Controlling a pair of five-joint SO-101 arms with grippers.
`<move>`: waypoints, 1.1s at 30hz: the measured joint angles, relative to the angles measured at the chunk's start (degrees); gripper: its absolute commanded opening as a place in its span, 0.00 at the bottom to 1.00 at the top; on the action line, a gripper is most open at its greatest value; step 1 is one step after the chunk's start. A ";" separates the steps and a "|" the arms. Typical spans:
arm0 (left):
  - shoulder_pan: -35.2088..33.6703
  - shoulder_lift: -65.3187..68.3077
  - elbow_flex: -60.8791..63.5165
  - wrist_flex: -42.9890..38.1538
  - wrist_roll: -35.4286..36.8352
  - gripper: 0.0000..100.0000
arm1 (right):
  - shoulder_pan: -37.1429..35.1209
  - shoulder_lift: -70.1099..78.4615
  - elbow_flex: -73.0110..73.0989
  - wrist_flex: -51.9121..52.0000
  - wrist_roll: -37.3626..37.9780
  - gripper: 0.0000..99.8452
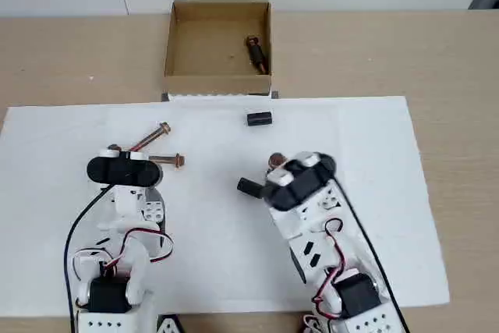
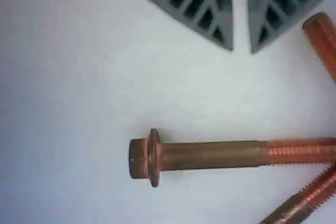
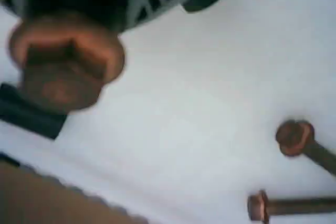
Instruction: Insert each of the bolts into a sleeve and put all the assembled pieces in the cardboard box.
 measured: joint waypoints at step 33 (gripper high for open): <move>-0.70 0.00 0.26 0.00 1.67 0.01 | 2.64 96.88 -72.70 -20.92 -1.32 0.00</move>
